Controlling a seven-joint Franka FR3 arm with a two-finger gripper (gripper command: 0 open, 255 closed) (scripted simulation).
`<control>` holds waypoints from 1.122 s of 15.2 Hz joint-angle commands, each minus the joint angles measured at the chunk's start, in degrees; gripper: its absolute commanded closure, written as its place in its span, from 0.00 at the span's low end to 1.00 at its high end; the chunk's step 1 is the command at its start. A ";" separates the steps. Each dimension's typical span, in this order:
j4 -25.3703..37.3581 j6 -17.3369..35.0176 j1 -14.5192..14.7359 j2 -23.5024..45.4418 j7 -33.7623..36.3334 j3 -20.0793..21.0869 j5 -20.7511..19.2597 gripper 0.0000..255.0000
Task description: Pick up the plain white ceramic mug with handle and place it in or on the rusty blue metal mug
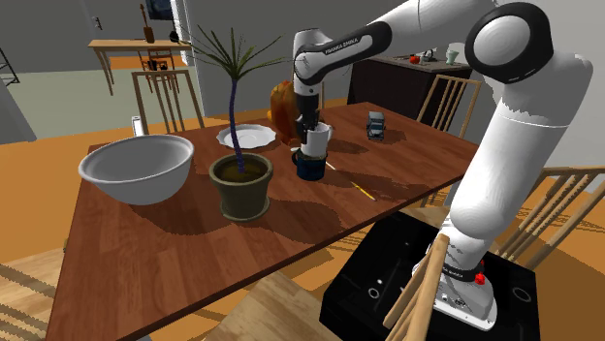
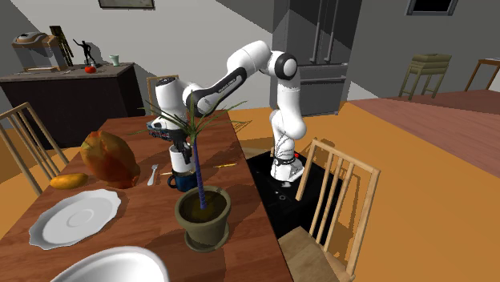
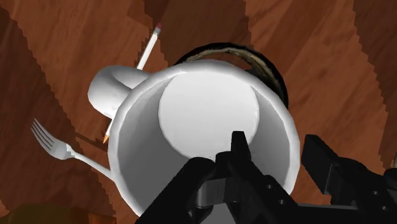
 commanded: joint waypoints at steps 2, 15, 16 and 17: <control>0.00 -0.04 0.01 0.08 0.02 0.01 0.00 0.00; 6.22 -7.13 0.08 -0.80 -0.07 0.08 0.13 0.00; 6.22 -7.13 0.08 -0.80 -0.07 0.08 0.13 0.00; 6.22 -7.13 0.08 -0.80 -0.07 0.08 0.13 0.00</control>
